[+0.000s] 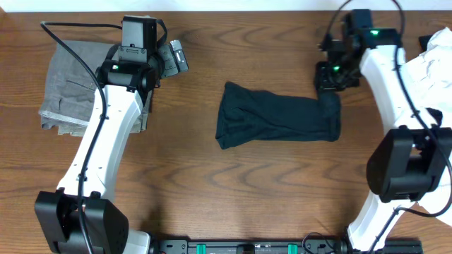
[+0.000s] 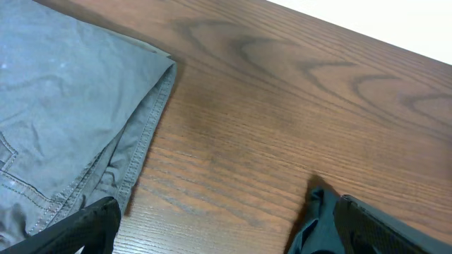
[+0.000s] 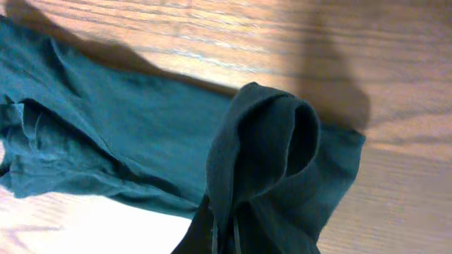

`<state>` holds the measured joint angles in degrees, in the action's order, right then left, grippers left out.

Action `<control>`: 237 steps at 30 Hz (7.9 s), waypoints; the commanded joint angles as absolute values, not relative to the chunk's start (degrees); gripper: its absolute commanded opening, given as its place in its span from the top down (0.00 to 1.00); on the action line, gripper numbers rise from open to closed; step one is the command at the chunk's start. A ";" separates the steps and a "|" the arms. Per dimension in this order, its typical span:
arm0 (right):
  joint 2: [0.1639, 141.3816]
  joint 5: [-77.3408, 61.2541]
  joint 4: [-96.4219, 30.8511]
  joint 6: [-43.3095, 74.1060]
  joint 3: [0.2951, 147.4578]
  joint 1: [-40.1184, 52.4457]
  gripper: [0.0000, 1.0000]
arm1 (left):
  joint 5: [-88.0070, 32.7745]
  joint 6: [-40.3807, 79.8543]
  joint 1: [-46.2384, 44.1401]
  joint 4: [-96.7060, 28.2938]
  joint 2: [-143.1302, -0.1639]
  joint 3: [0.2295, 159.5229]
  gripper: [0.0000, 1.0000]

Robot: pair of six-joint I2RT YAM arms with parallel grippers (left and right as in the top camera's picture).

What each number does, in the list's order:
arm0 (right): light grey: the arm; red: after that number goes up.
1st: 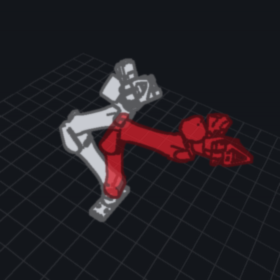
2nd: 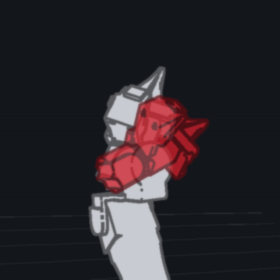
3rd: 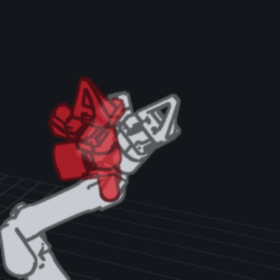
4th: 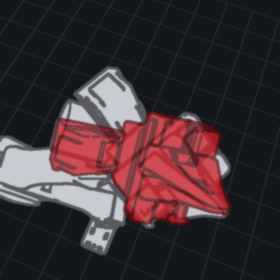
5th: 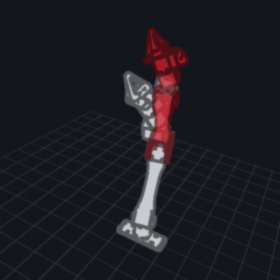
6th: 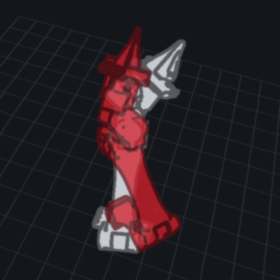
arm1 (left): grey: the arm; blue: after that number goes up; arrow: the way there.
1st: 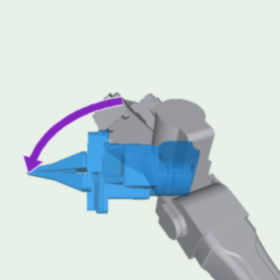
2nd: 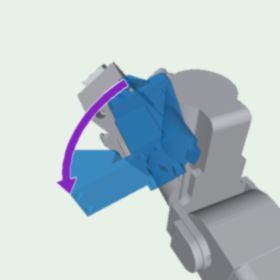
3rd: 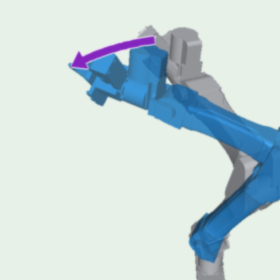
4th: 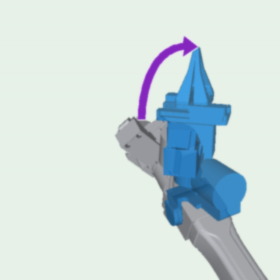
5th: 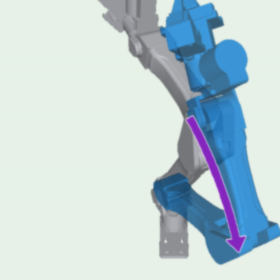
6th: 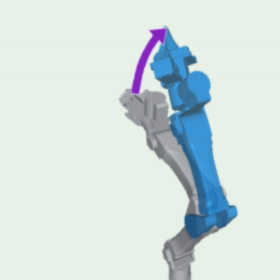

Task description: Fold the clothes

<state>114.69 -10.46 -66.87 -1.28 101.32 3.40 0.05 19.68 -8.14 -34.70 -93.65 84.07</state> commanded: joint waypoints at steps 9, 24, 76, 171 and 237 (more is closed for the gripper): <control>123.37 -8.10 -64.58 3.42 101.49 8.49 0.99 | 0.73 19.79 -8.05 -34.92 -94.04 84.25 0.02; 126.45 -16.60 -62.59 8.58 101.49 10.37 0.82 | 0.73 19.79 -8.05 -34.92 -94.04 84.25 0.02; 124.01 -19.14 -57.56 -9.96 87.31 -9.98 0.45 | 0.73 19.79 -8.05 -34.92 -94.04 84.25 0.02; 124.03 -10.94 -68.07 2.13 108.64 19.03 0.89 | 0.73 19.79 -8.05 -34.92 -94.04 84.25 0.02; 123.96 16.45 -58.48 10.68 93.32 29.12 0.67 | 0.73 19.79 -8.05 -34.94 -94.04 84.25 0.02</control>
<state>123.70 13.30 -58.81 9.91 93.51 28.69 0.03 19.68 -8.14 -34.72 -93.65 84.07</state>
